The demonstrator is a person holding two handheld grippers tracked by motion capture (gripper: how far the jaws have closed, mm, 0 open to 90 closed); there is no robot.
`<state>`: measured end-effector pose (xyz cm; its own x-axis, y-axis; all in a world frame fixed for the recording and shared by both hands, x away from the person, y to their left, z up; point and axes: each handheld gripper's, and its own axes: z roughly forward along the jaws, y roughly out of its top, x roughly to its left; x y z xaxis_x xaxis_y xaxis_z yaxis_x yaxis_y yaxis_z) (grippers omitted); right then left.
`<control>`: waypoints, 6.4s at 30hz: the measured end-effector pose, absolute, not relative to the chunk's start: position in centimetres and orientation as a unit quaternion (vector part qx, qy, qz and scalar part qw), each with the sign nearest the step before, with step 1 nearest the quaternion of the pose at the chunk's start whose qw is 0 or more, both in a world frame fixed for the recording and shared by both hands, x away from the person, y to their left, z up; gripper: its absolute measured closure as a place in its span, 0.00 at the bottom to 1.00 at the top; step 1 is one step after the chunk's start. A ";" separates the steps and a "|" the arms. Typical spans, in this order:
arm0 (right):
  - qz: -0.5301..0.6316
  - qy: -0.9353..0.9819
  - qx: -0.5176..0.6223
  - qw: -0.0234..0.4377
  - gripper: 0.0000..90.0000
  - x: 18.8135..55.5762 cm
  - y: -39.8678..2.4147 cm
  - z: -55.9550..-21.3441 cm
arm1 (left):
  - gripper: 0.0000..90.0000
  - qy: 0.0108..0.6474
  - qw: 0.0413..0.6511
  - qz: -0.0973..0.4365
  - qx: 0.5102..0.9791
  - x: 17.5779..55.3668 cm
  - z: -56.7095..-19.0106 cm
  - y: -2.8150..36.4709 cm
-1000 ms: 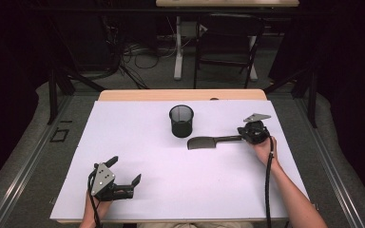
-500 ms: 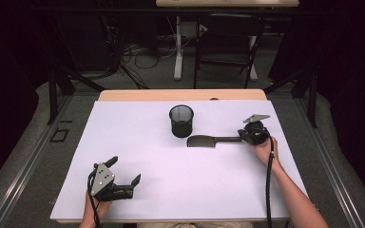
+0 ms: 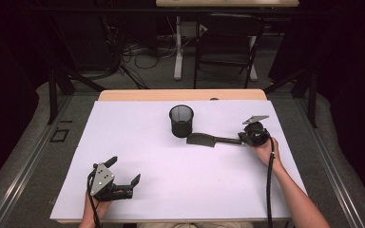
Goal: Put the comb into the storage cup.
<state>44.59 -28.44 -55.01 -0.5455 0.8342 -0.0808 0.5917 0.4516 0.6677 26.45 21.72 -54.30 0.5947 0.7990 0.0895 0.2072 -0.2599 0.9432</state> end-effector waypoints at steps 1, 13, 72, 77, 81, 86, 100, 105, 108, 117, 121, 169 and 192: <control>0.296 0.827 0.432 0.203 1.00 44.5 -28.5 -55.0 | 0.00 0.342 0.503 0.294 0.737 26.5 -54.3 21.7; 0.285 0.840 0.424 0.183 1.00 43.8 -28.6 -54.6 | 0.00 0.342 0.503 0.293 0.738 26.5 -54.3 21.7; 0.308 0.861 0.366 0.173 0.07 41.3 -28.5 -50.3 | 0.00 0.340 0.502 0.293 0.739 26.5 -54.3 21.6; 0.305 0.868 0.351 0.172 0.00 41.4 -28.1 -50.4 | 0.00 0.338 0.502 0.293 0.740 26.5 -54.3 21.6; 0.306 0.873 0.338 0.175 0.00 41.2 -27.5 -50.2 | 0.00 0.338 0.502 0.293 0.740 26.5 -54.3 21.6; 0.316 0.881 0.312 0.160 0.00 41.2 -26.7 -50.0 | 0.00 0.339 0.502 0.294 0.740 26.5 -54.3 21.6; 0.307 0.894 0.286 0.158 0.00 41.1 -24.9 -49.4 | 0.00 0.339 0.502 0.294 0.740 26.5 -54.3 21.6; 0.299 0.899 0.276 0.162 0.00 41.2 -24.1 -49.2 | 0.00 0.337 0.502 0.294 0.740 26.6 -54.3 21.5; 0.288 0.905 0.268 0.159 0.00 41.4 -23.7 -49.1 | 0.00 0.337 0.502 0.293 0.741 26.6 -54.3 21.5; 0.271 0.915 0.257 0.151 0.00 42.1 -22.3 -49.2 | 0.00 0.337 0.502 0.294 0.740 26.6 -54.3 21.5; 0.260 0.921 0.247 0.150 0.00 42.5 -21.8 -49.4 | 0.00 0.338 0.502 0.294 0.739 26.6 -54.3 21.5; 0.090 0.973 0.191 0.096 0.76 46.1 -18.2 -52.2 | 0.00 0.338 0.503 0.292 0.740 26.7 -54.4 21.5; 0.083 0.974 0.192 0.088 0.81 46.3 -18.4 -52.3 | 0.00 0.339 0.502 0.290 0.741 26.8 -54.4 21.6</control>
<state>46.31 -18.38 -52.32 -0.9105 0.3891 -0.1398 0.3599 0.9123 0.1954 26.76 21.55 -54.42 0.6011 0.7942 0.0893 0.2109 -0.2654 0.9408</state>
